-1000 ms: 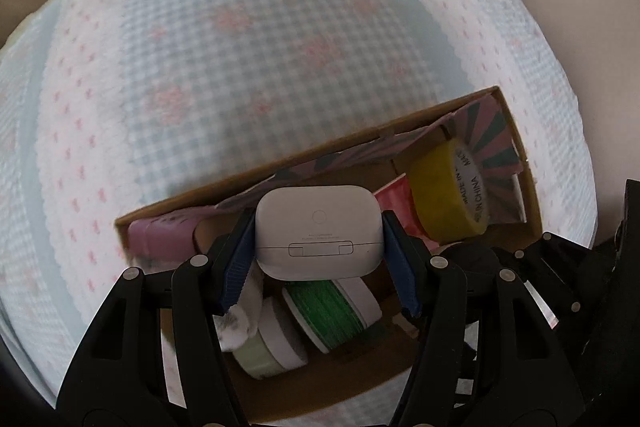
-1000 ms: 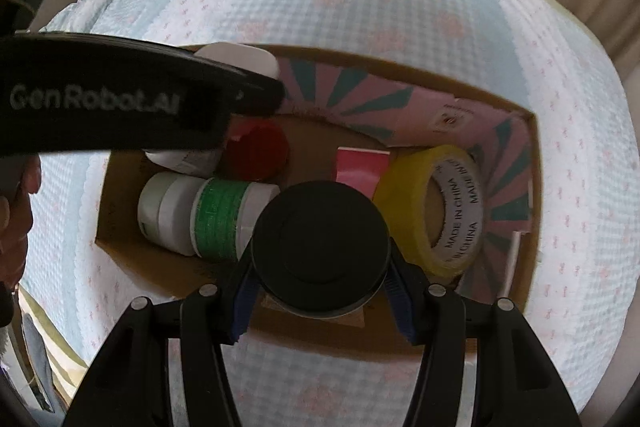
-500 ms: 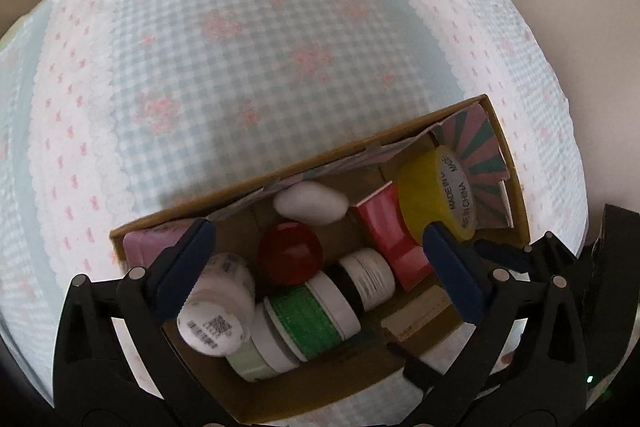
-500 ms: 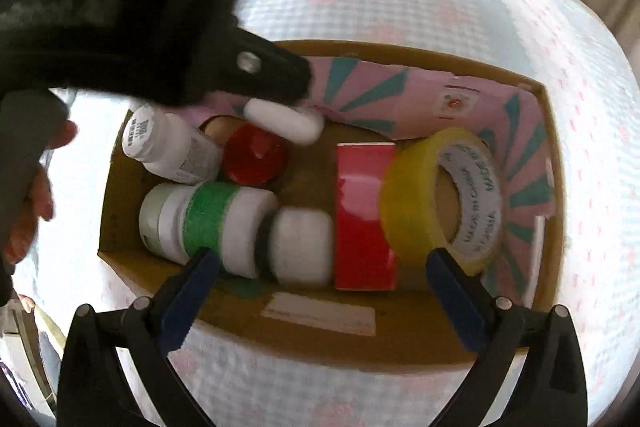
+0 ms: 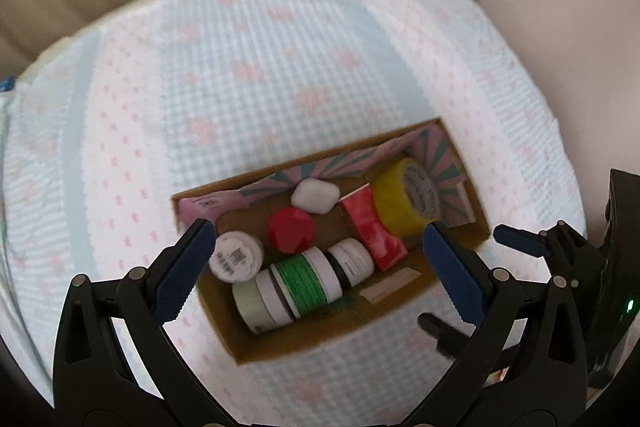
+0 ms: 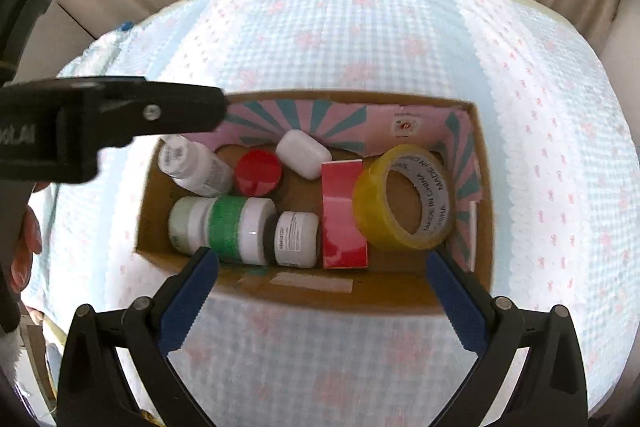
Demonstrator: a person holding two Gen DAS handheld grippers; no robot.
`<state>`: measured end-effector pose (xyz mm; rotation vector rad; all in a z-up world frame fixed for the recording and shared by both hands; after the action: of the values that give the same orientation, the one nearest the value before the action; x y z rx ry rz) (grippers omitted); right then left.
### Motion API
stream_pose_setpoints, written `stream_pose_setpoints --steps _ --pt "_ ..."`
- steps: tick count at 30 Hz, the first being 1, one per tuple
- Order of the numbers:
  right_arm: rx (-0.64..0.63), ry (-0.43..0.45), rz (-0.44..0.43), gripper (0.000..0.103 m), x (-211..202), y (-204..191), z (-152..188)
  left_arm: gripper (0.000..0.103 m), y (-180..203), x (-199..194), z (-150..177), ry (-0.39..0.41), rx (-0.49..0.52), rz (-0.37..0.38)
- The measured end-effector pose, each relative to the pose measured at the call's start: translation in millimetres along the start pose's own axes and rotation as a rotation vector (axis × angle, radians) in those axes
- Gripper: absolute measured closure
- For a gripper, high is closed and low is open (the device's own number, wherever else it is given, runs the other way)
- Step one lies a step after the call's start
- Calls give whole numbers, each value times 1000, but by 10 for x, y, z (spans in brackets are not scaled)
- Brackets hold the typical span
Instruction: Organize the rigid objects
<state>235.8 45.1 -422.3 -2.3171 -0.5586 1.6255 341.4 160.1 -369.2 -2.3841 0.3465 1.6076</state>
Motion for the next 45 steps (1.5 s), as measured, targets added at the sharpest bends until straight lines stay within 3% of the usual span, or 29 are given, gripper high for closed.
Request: stream_pose_setpoints --steps 5,15,21,23,28,33,45 --pt "-32 76 24 0 -552 -91 -178 0 -109 -730 7 110 -59 -56" --pt "-58 321 72 0 -2334 -389 -449 0 -192 -2519 89 378 -200 -173" --pt "-91 433 98 0 -3081 -510 -428 0 -9 -3212 358 478 -263 -257" --pt "-138 460 148 0 -3301 -540 -396 0 63 -3357 457 503 -283 -250" --pt "-149 521 161 0 -3626 -540 -260 0 218 -3569 635 546 -329 -257" --pt "-129 549 162 0 -3711 -417 -146 0 375 -3683 711 586 -316 -302" --pt "-119 576 169 0 -3908 -318 -54 0 604 -3720 728 596 -297 -317"
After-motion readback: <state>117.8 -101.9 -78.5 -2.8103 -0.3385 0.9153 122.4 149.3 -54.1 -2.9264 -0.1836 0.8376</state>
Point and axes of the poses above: each gripper's, at about its wrist camera, not at the fingertips, and x roughly the way its jaws point, y to its right, z to its underside, the point moved 7 cm from there along x, roughly the way its jaws point, and after that the axes turned 13 degrees about -z, right-handed, at the moved point
